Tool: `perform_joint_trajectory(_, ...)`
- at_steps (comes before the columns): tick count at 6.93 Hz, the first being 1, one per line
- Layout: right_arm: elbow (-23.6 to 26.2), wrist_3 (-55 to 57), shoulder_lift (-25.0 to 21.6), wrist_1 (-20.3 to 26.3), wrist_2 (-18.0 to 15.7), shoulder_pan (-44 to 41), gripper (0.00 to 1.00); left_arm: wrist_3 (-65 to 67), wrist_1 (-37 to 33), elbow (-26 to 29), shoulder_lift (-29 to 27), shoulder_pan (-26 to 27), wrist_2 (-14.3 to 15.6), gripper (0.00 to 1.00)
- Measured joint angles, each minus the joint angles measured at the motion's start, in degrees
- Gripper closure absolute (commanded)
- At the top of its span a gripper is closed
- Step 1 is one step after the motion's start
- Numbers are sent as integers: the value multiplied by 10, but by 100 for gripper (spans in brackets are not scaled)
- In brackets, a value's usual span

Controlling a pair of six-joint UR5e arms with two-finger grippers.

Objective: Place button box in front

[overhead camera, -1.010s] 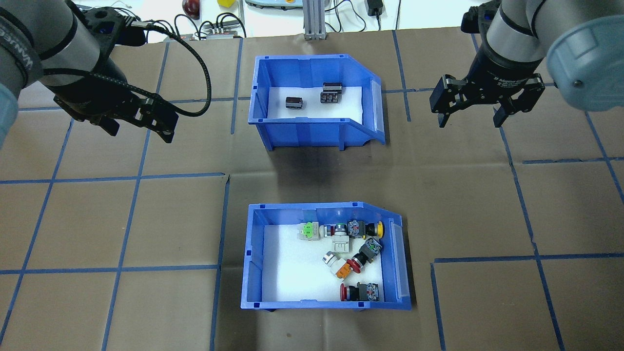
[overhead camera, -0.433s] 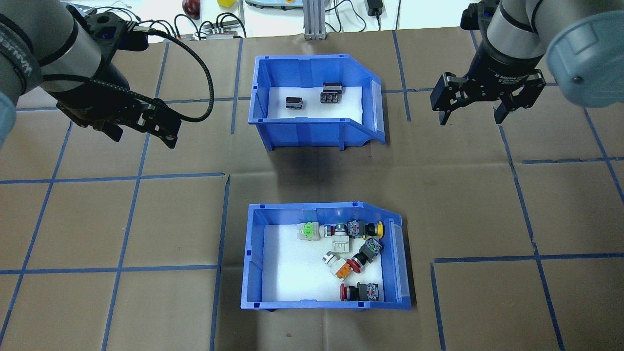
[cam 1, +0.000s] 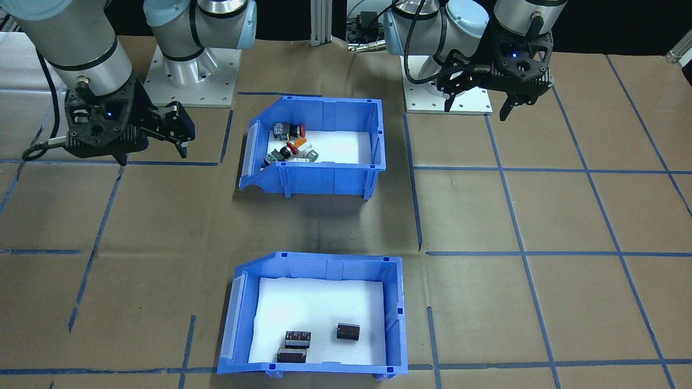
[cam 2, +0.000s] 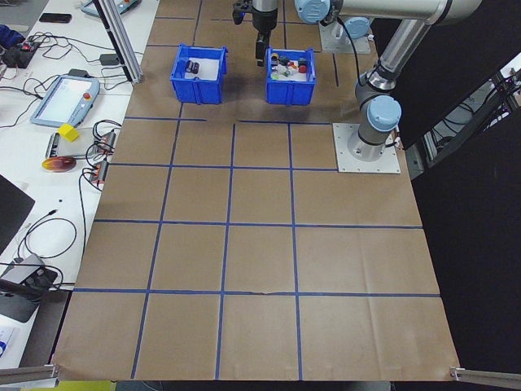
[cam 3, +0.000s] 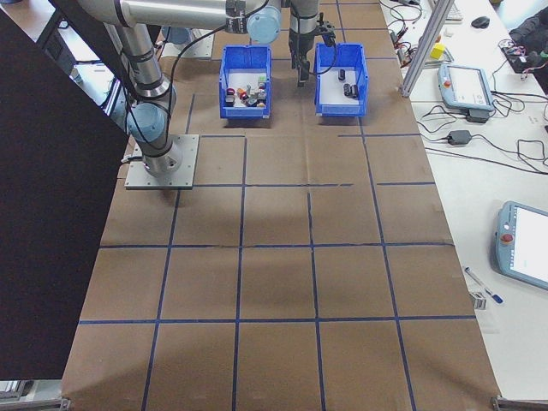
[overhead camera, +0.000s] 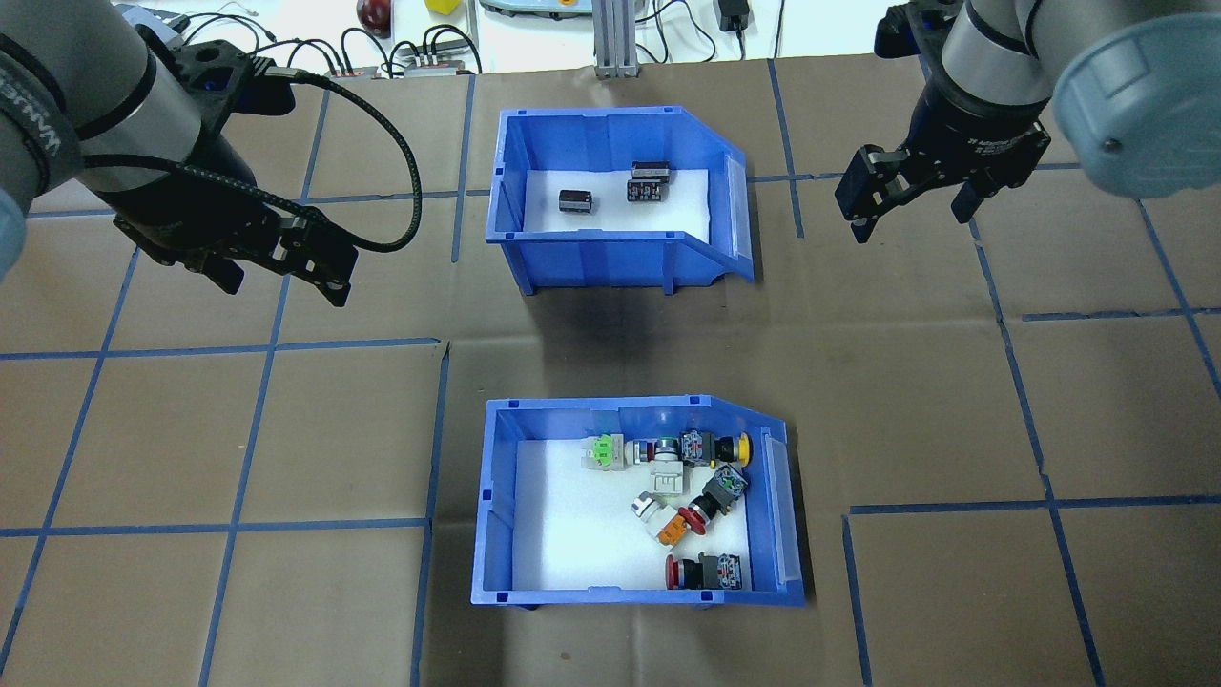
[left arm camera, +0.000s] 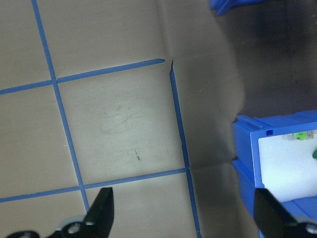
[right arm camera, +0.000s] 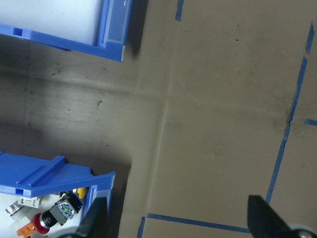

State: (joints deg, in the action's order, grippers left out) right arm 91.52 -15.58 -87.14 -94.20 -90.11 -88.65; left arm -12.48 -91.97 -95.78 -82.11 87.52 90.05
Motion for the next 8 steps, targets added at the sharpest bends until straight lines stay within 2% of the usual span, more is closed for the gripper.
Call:
perform_joint_trajectory(2,-48,-115,55,-4,-2,-28,0,20,1,-5,-8,-1,2,0)
perform_joint_trajectory(5,-154,-247,159,-13,-8,-126,0,297,0,-30,0,15,-2,2)
perform_joint_trajectory(8,-241,-370,243,-14,-3,-217,0,568,0,-56,14,106,-6,1)
